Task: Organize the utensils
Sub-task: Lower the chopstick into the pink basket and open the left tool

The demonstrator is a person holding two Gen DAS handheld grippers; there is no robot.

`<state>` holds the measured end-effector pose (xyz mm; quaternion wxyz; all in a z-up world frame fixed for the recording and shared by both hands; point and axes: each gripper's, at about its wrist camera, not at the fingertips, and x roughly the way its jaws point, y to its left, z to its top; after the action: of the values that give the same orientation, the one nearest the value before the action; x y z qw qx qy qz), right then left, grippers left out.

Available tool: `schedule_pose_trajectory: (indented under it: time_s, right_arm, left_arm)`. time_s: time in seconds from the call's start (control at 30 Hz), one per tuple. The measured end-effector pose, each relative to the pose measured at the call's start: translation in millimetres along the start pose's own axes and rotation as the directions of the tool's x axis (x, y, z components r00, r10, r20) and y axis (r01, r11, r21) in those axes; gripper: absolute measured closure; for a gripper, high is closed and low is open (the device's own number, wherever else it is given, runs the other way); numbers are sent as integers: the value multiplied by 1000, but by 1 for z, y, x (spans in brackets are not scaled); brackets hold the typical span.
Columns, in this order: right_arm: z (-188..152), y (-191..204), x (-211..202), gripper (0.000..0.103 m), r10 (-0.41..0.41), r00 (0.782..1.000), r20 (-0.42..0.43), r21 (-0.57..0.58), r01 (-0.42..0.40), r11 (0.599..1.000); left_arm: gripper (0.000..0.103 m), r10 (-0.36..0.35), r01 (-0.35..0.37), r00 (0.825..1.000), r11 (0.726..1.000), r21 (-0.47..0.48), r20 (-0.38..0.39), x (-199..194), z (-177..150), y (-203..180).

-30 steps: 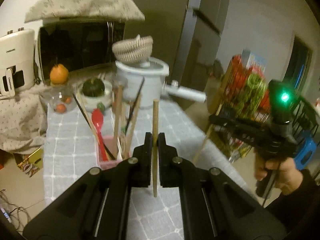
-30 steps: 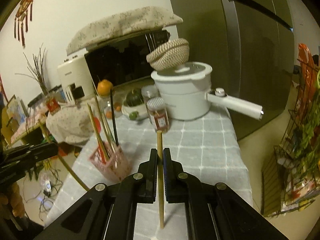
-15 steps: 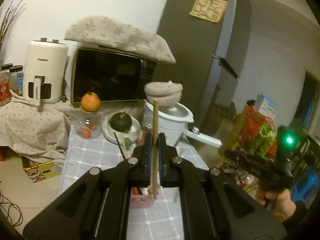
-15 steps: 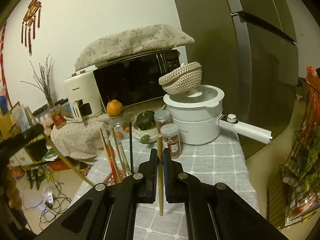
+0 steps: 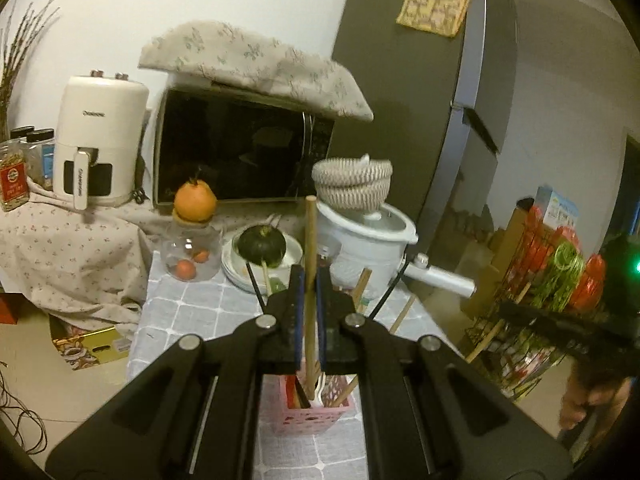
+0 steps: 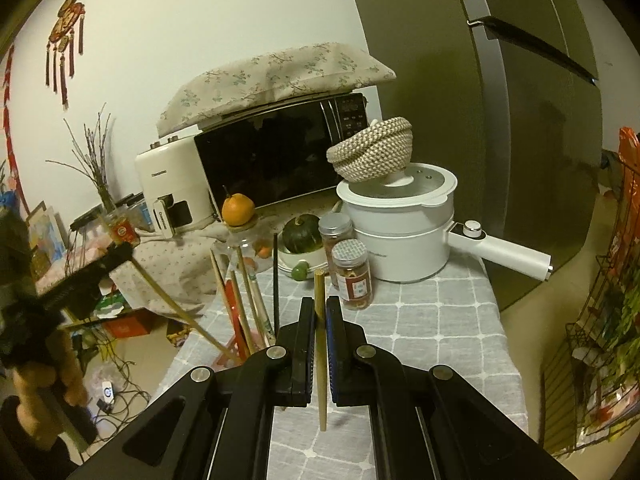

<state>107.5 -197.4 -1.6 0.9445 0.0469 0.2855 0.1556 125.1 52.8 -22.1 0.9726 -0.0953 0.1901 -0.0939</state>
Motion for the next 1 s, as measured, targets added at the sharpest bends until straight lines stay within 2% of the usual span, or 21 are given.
schedule_pose_trajectory:
  time_s: [0.07, 0.27, 0.5, 0.57, 0.6, 0.63, 0.73, 0.8, 0.83, 0.9, 1.0]
  right_arm:
    - [1, 2, -3, 98, 1, 1000, 7, -6, -1, 1000]
    - [9, 14, -18, 98, 34, 999, 39, -31, -33, 999]
    - [22, 31, -35, 98, 90, 992, 92, -39, -87, 995]
    - [25, 36, -37, 98, 101, 990, 103, -43, -97, 994]
    - [26, 38, -38, 98, 106, 988, 110, -44, -102, 994]
    - [28, 41, -39, 98, 111, 987, 116, -47, -106, 993]
    - [33, 49, -39, 98, 120, 984, 129, -57, -114, 992]
    - [37, 53, -39, 98, 122, 983, 136, -63, -115, 991]
    - [38, 55, -38, 98, 124, 982, 139, -63, -116, 991]
    - [41, 61, -34, 98, 131, 981, 141, -66, -123, 990]
    - [44, 71, -27, 98, 138, 980, 146, -72, -129, 989]
  left_arm:
    - [97, 10, -10, 999, 1000, 16, -37, 12, -6, -2]
    - [97, 9, -11, 990, 1000, -15, -138, 40, -20, 3]
    - [95, 9, -8, 981, 1000, 3, -194, 57, -29, 3]
    - [81, 17, -15, 980, 1000, 9, -198, 57, -30, 3]
    - [67, 24, -22, 981, 1000, 11, -194, 56, -29, 3]
    - [58, 31, -29, 982, 1000, 12, -187, 53, -28, 2]
    - [54, 42, -41, 982, 999, 9, -183, 42, -23, 3]
    - [54, 91, -89, 974, 996, 16, -208, 32, -21, 6]
    - [52, 110, -109, 968, 994, 17, -224, 28, -21, 9]
    - [50, 167, -171, 944, 985, 10, -283, 19, -21, 16]
    - [45, 187, -205, 923, 979, -19, -335, 6, -26, 28]
